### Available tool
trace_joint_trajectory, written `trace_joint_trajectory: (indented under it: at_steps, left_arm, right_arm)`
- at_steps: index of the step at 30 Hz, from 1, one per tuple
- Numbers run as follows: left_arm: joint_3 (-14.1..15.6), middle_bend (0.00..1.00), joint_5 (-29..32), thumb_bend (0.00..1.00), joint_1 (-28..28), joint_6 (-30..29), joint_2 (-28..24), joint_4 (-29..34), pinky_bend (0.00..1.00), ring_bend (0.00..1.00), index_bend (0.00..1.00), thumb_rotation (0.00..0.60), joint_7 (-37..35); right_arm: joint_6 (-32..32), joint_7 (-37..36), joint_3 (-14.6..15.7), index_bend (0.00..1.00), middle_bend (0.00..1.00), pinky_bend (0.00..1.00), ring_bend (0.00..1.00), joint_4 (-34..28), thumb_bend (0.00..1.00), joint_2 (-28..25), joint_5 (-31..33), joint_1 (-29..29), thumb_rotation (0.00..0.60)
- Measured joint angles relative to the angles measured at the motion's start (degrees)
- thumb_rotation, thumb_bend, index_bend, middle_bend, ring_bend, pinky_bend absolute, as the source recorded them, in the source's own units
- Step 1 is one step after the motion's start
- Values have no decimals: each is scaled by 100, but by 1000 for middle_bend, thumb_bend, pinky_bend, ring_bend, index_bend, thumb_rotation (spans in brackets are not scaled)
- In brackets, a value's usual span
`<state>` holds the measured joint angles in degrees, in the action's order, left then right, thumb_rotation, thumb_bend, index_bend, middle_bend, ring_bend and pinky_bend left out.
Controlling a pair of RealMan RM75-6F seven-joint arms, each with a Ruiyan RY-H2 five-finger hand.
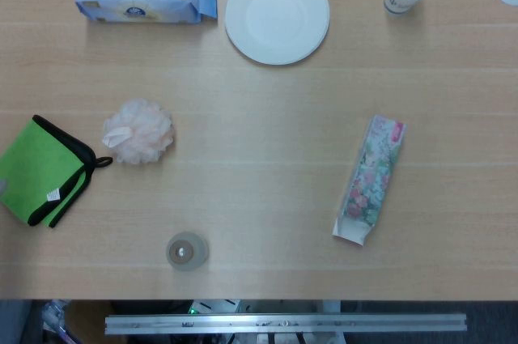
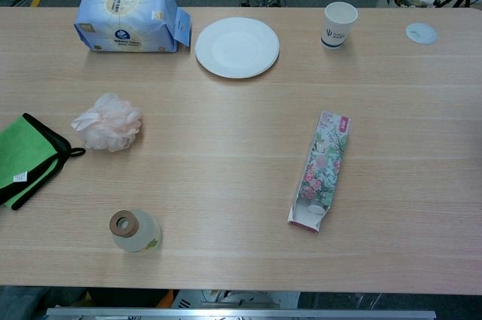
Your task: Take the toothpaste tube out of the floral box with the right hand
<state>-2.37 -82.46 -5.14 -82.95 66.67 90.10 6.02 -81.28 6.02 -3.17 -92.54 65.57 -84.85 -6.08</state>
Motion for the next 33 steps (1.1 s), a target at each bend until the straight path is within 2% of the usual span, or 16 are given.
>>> trace_joint_trajectory:
  at_steps: [19, 33]
  left_arm:
    - [-8, 379, 16, 10, 5, 2, -19, 31, 569, 344, 423, 600, -12]
    - [79, 380, -78, 10, 130, -147, 11, -35, 569, 344, 423, 600, -120]
  right_arm:
    - [76, -49, 0, 176, 422, 421, 293, 73, 35, 87, 12, -55, 600]
    - [225, -104, 20, 176, 422, 421, 293, 225, 35, 345, -117, -221, 600]
